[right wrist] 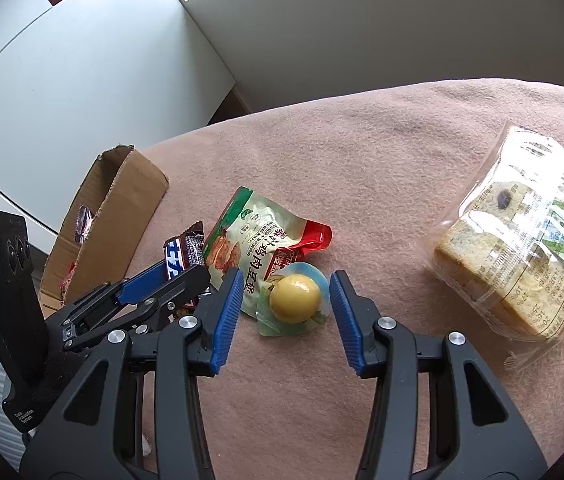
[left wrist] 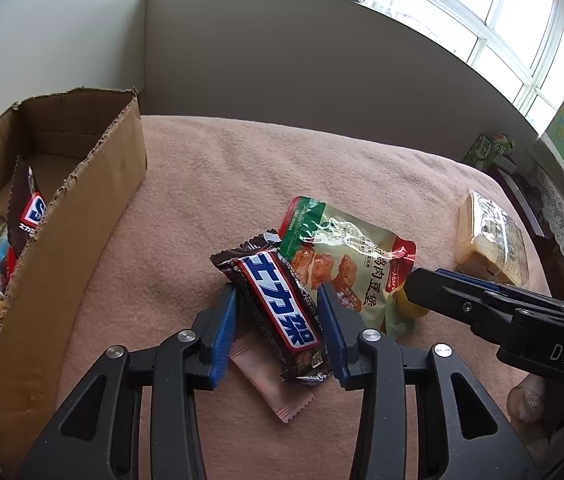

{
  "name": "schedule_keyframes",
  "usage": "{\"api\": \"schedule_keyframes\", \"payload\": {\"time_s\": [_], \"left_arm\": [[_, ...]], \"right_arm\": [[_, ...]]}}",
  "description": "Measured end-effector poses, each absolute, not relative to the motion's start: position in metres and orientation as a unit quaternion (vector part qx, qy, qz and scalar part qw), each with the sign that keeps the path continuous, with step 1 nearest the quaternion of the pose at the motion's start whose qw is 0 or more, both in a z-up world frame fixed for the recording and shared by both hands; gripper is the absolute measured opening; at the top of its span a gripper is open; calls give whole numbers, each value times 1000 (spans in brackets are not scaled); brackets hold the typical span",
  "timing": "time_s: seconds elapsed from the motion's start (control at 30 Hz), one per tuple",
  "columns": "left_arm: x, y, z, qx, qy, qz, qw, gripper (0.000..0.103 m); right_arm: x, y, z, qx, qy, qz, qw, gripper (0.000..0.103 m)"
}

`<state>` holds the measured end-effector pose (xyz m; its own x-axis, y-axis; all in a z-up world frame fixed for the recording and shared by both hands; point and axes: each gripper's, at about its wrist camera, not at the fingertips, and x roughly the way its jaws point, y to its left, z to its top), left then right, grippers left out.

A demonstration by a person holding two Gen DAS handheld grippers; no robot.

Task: Organize snacks
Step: 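Move the left tool to the blue-white chocolate bar while right approaches egg candy, then grasp the chocolate bar with left tool while right grasps the yellow egg candy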

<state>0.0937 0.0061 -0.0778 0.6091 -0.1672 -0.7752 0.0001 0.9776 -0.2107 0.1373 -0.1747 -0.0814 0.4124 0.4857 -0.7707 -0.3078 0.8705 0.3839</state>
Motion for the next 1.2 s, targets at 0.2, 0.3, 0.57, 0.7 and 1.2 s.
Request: {"api": "schedule_keyframes", "payload": {"time_s": [0.2,0.3,0.57,0.7,1.2], "left_arm": [[98,13,-80,-100,442,-55,890,42],[98,10,-80,-92,438,-55,893,41],[95,12,-80,-93,432,-58,895,34],[91,16,-80,-92,430,-59,896,32],[78,12,-71,-79,413,-64,905,27]], "right_arm": [[137,-170,-89,64,492,223,839,39],[134,-171,-91,59,490,225,840,35],[130,-168,-93,38,483,219,847,36],[128,-162,-93,17,477,216,852,36],[114,-163,-75,-8,447,212,869,30]]}}
